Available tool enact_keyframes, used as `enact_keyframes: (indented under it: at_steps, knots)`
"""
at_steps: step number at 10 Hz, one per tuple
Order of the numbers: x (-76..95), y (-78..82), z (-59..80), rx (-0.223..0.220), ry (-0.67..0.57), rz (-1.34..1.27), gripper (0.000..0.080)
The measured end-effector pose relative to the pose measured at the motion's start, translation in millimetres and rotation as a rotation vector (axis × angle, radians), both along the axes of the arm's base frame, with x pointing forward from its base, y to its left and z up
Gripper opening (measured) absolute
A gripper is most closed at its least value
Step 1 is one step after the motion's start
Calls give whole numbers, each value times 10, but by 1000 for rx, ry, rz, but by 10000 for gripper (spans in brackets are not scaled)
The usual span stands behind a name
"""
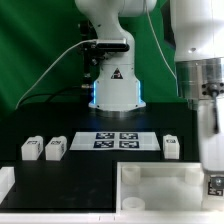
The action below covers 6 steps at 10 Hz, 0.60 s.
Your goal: Assemble one leg
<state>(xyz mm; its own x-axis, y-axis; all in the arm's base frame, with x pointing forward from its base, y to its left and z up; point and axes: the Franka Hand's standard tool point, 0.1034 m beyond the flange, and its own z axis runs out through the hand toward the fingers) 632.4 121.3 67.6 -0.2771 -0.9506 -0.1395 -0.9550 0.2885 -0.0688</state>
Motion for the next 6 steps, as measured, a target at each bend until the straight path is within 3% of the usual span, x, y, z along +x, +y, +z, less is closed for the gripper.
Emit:
enact_keyframes:
  at_steps: [3, 5, 6]
  knots:
    - [-13, -19, -7, 3, 17, -48, 294]
    - [-17, -15, -14, 3, 18, -46, 532]
    - [-18, -15, -16, 2, 18, -46, 612]
